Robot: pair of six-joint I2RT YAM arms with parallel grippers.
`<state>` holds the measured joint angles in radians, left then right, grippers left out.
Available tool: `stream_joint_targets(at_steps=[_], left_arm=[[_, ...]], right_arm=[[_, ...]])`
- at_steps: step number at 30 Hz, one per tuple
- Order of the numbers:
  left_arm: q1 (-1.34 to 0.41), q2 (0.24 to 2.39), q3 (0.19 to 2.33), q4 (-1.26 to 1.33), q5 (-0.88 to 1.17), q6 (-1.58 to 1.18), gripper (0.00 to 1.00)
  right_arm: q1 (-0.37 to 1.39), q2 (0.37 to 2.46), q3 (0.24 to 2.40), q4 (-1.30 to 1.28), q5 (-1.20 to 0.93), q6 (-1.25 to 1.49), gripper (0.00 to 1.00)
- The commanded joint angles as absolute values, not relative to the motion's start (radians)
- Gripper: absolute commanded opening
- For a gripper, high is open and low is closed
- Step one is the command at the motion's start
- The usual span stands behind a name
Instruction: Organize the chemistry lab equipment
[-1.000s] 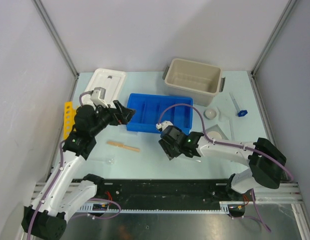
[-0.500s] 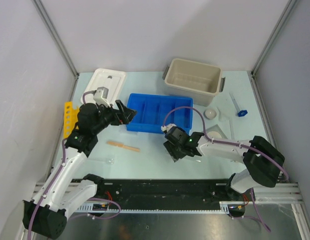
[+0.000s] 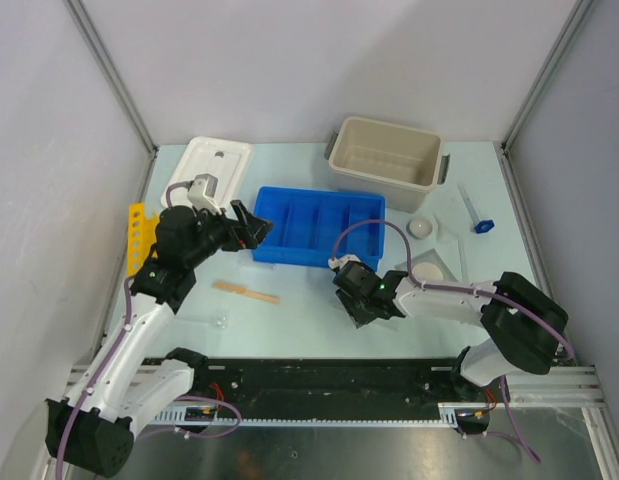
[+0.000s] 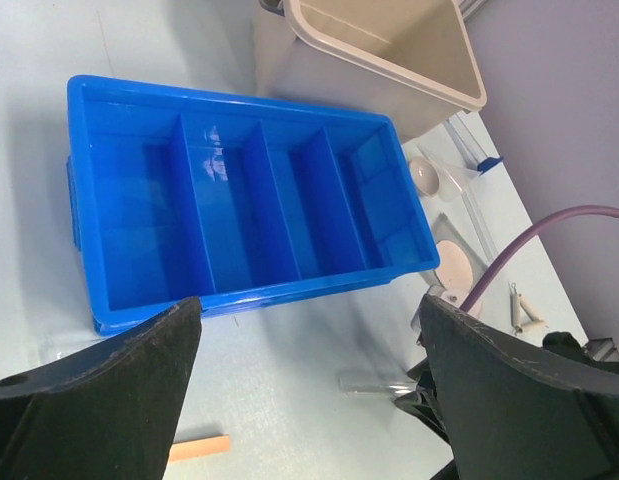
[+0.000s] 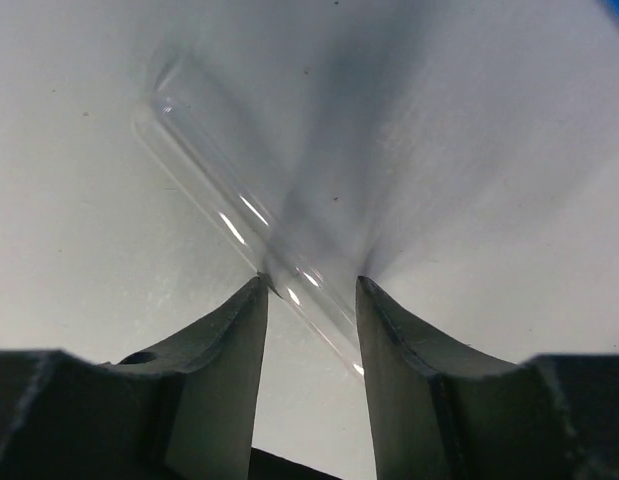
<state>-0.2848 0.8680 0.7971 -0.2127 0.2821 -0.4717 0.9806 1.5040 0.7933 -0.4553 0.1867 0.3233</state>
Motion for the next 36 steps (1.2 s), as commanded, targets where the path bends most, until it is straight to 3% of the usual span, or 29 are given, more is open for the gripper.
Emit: stream_joint_targets(at_steps=[1, 9, 22, 36], left_arm=[[-0.27, 0.865, 0.816, -0.217, 0.278, -0.471, 0.95], [-0.268, 0.883, 0.797, -0.222, 0.353, -0.478, 0.92], [-0.268, 0.926, 0.712, -0.233, 0.551, -0.507, 0.86], [-0.269, 1.034, 0.715, -0.249, 0.679, -0.492, 0.85]], right_arm=[[1.015, 1.507, 0.788, -0.442, 0.253, 0.359, 0.44], [1.04, 1.451, 0.772, -0.413, 0.283, 0.379, 0.31], [1.04, 1.5, 0.76, -0.377, 0.248, 0.421, 0.39], [1.069, 1.391, 0.755, -0.299, 0.278, 0.394, 0.24]])
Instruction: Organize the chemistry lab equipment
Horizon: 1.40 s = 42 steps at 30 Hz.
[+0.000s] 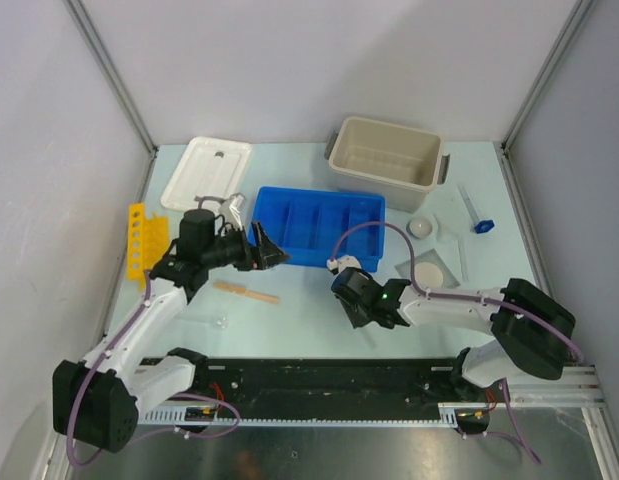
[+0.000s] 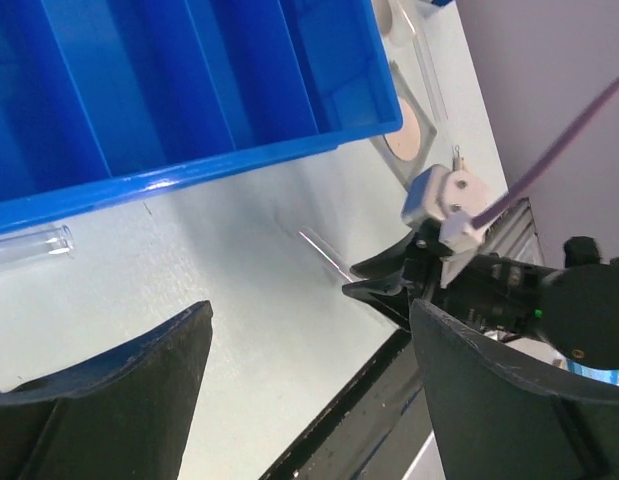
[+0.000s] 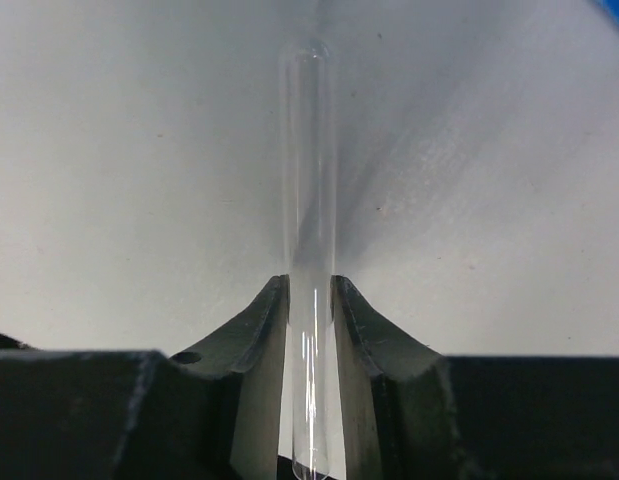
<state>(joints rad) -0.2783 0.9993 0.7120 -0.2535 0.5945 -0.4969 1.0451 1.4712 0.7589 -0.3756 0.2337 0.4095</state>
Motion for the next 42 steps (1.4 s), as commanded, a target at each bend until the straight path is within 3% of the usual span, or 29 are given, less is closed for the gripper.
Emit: stream_joint_targets(at_steps=[1, 14, 26, 42], left_arm=[[-0.27, 1.05, 0.72, -0.249, 0.702, -0.492, 0.85], [-0.416, 1.178, 0.806, -0.249, 0.778, -0.506, 0.83], [-0.441, 1.215, 0.806, -0.249, 0.771, -0.515, 0.73], [-0.461, 1.253, 0.813, -0.25, 0.764, -0.542, 0.44]], right_arm=[[1.077, 1.374, 0.755, -0.281, 0.28, 0.387, 0.24], [1.174, 1.206, 0.748, -0.053, 0.329, 0.3, 0.23], [1.189, 1.229, 0.749, -0.011, 0.301, 0.297, 0.23], [1.206, 1.287, 0.749, 0.037, 0.273, 0.302, 0.23]])
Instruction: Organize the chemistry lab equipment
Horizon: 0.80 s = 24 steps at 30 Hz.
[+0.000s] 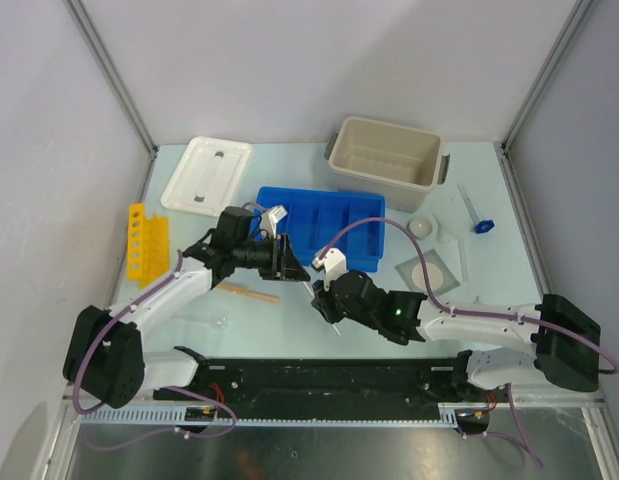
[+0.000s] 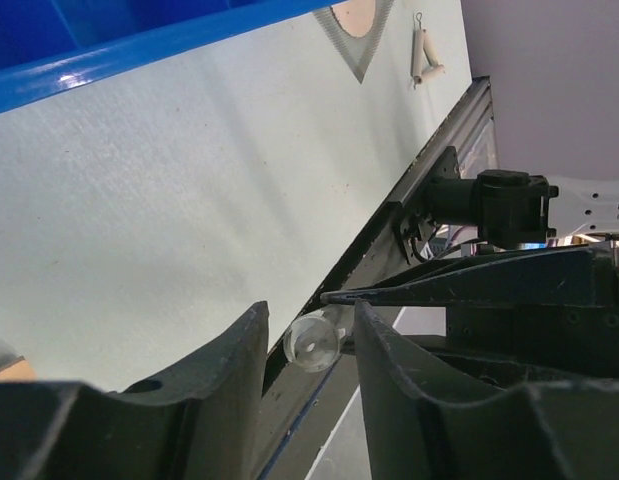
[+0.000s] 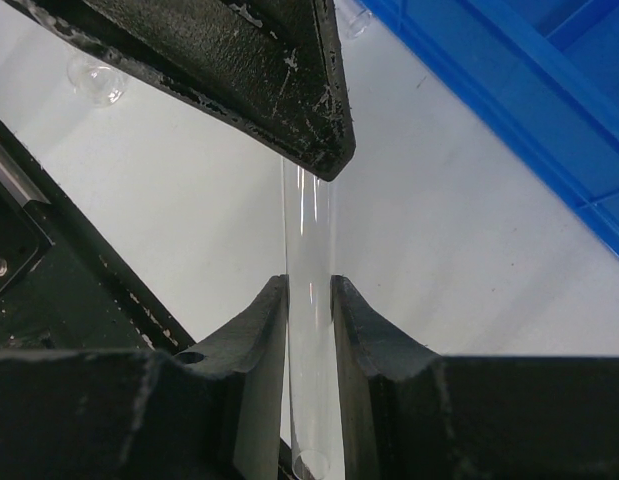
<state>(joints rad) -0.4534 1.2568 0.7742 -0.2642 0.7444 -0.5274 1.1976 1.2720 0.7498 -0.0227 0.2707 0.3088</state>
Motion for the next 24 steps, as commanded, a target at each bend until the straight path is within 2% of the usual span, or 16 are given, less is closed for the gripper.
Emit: stream_joint_targets(at_steps=[1, 7, 11, 14, 17, 24], left_arm=[[-0.462, 1.253, 0.812, -0.249, 0.764, -0.542, 0.42], [-0.462, 1.255, 0.804, -0.249, 0.766, -0.54, 0.25], [-0.463, 1.251, 0.797, -0.249, 0.761, -0.54, 0.19], [-0.463, 1.242, 0.796, -0.249, 0.744, -0.54, 0.15], [-0.46, 1.223, 0.807, -0.25, 0.717, -0.544, 0.13], [-0.427, 1.147, 0.911, -0.322, 0.619, -0.523, 0.13]], right_arm=[[1.206, 1.291, 0.749, 0.038, 0.273, 0.302, 0.23], [1.206, 1.312, 0.748, 0.044, 0.271, 0.31, 0.23], [1.206, 1.313, 0.748, 0.044, 0.278, 0.316, 0.24], [1.205, 1.309, 0.749, 0.041, 0.292, 0.322, 0.29], [1.206, 1.285, 0.749, 0.029, 0.305, 0.341, 0.41], [1.206, 1.119, 0.748, -0.063, 0.275, 0.374, 0.88]])
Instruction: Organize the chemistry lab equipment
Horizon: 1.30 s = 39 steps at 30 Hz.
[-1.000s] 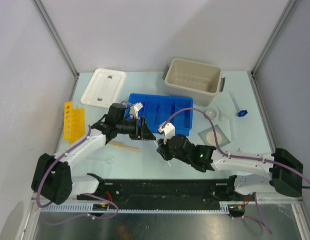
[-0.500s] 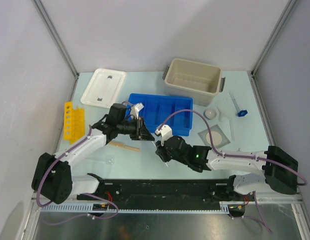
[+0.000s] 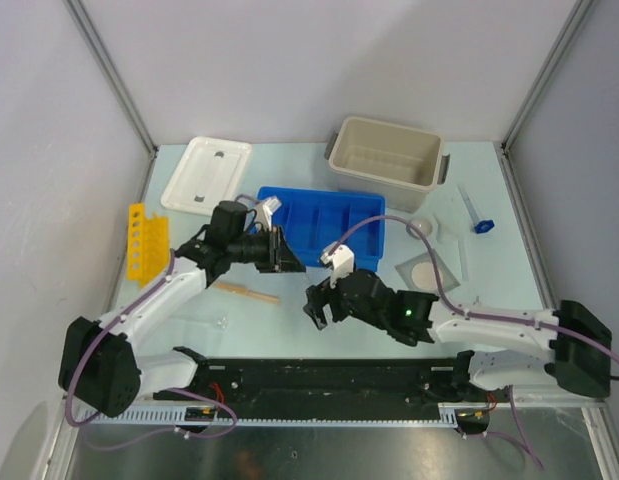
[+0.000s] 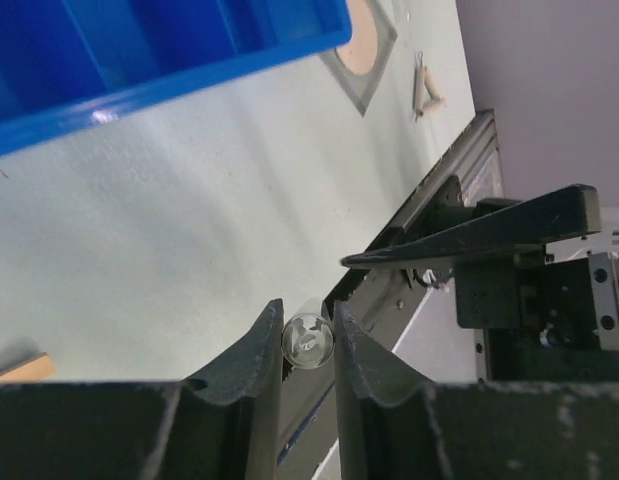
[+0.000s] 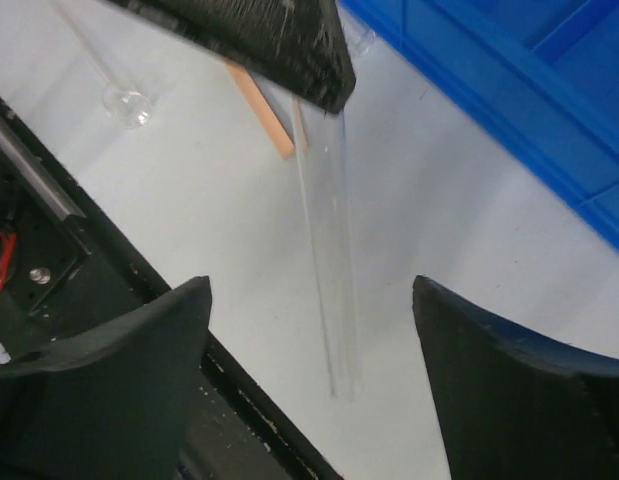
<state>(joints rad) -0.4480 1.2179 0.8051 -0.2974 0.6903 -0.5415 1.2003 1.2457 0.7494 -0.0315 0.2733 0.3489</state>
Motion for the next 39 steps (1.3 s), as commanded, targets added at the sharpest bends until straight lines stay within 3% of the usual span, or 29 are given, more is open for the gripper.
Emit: stream_joint_targets(at_steps=[1, 10, 20, 29, 39], left_arm=[[-0.42, 1.136, 0.932, -0.34, 0.591, -0.515, 0.13], [-0.291, 1.069, 1.196, -0.521, 0.266, -0.397, 0.12], [-0.26, 1.104, 1.377, -0.561, -0.338, -0.237, 0.11], [-0.069, 1.3, 1.479, -0.553, -0.431, -0.234, 0.05], [0.114, 1.388, 1.451, -0.454, -0.516, -0.233, 0.09]], right_arm=[[1.206, 1.086, 0.748, -0.077, 0.27, 0.379, 0.94], [1.206, 0.868, 0.748, -0.21, 0.254, 0.386, 0.99], [1.203, 0.793, 0.749, -0.29, 0.216, 0.363, 0.99], [1.198, 0.764, 0.748, -0.293, 0.165, 0.361, 0.99], [1.189, 0.756, 0.749, -0.311, 0.126, 0.347, 0.99]])
